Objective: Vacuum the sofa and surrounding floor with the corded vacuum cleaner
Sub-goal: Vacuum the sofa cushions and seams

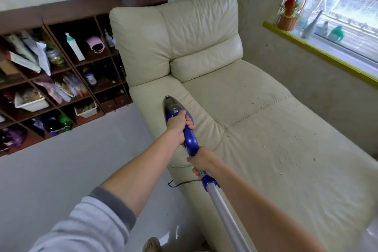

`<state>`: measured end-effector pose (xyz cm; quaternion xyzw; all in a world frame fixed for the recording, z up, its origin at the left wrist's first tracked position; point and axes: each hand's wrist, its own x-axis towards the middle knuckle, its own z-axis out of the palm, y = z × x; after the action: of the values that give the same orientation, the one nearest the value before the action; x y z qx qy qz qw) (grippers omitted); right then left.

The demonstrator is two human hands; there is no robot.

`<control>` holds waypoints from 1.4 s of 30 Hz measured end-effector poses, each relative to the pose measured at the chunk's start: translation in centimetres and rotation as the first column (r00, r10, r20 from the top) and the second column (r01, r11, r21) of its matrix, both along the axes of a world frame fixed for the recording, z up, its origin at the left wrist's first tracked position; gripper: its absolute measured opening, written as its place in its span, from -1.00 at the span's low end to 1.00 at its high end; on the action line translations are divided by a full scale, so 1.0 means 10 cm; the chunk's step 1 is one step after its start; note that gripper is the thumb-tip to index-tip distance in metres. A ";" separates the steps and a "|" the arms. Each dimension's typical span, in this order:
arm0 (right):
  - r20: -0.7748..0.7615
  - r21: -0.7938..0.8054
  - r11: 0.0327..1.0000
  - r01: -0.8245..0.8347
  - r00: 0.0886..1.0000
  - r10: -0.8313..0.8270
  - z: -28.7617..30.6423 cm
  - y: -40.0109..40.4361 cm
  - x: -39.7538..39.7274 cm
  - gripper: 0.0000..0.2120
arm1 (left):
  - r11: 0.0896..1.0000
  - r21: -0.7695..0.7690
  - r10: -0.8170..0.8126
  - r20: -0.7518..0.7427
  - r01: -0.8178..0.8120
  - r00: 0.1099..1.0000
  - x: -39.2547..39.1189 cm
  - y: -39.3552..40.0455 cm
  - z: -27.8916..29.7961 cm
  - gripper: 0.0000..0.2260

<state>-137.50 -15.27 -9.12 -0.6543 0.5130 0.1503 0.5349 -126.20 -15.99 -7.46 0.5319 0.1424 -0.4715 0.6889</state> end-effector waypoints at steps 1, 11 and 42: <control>0.002 0.001 1.000 -0.009 1.000 0.009 0.00 0.05 0.03 -0.84 | 1.000 -0.002 0.004 0.006 -0.004 1.000 0.03 0.06 0.00 -0.69; 0.043 0.059 0.998 -0.035 0.999 0.032 -0.05 0.47 0.31 -0.84 | 0.997 -0.007 0.070 -0.009 -0.070 0.997 0.34 0.53 -0.07 -0.69; 0.048 0.068 0.982 0.178 0.982 -0.181 0.08 -0.09 -0.55 -0.82 | 0.980 0.005 -0.198 0.005 0.198 0.980 -0.47 -0.36 -0.09 -0.62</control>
<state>-142.99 -16.22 -8.29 -0.5920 0.5503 0.0999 0.5802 -130.93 -19.58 -8.33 0.5462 0.0878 -0.5358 0.6379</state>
